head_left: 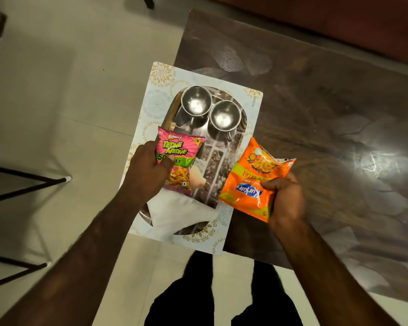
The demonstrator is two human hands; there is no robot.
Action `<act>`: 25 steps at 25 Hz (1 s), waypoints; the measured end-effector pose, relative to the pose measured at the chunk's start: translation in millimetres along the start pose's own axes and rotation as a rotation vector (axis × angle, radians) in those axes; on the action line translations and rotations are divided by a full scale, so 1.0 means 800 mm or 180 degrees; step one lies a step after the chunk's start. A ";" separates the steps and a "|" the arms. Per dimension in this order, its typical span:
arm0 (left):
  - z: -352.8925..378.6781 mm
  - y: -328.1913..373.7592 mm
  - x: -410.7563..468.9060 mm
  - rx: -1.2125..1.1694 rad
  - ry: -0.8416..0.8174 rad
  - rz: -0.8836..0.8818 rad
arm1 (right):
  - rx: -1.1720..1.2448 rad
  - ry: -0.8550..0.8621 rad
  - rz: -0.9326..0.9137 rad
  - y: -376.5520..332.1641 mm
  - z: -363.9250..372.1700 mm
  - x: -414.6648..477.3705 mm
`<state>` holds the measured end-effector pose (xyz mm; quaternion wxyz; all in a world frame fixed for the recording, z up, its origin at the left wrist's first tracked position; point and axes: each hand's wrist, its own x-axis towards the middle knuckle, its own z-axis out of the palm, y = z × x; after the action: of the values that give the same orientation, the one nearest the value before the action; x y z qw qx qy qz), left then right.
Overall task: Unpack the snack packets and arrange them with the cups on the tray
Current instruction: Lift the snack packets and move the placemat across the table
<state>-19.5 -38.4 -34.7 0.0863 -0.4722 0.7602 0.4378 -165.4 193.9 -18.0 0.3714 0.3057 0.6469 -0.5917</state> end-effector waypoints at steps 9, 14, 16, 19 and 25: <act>-0.012 -0.003 0.005 0.0223 0.0042 0.0407 | -0.1230 -0.0382 -0.0281 0.036 0.070 0.007; -0.041 -0.040 0.029 -0.0390 0.0459 -0.0280 | -0.0768 -0.0153 -0.0115 0.038 0.055 0.019; -0.043 -0.047 0.032 -0.0585 -0.0064 -0.0450 | -0.0818 -0.0344 0.0058 0.038 0.053 0.027; -0.034 -0.043 0.033 -0.0452 -0.0609 -0.0259 | -0.0943 -0.0487 0.0158 0.042 0.066 0.038; -0.023 -0.042 0.035 -0.0430 -0.0540 -0.0471 | -0.0711 -0.0718 0.0335 0.047 0.074 0.052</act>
<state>-2.8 -75.5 -58.4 0.1503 -0.4931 0.6820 0.5188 -149.3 137.4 -74.8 0.5038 0.2277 0.6460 -0.5264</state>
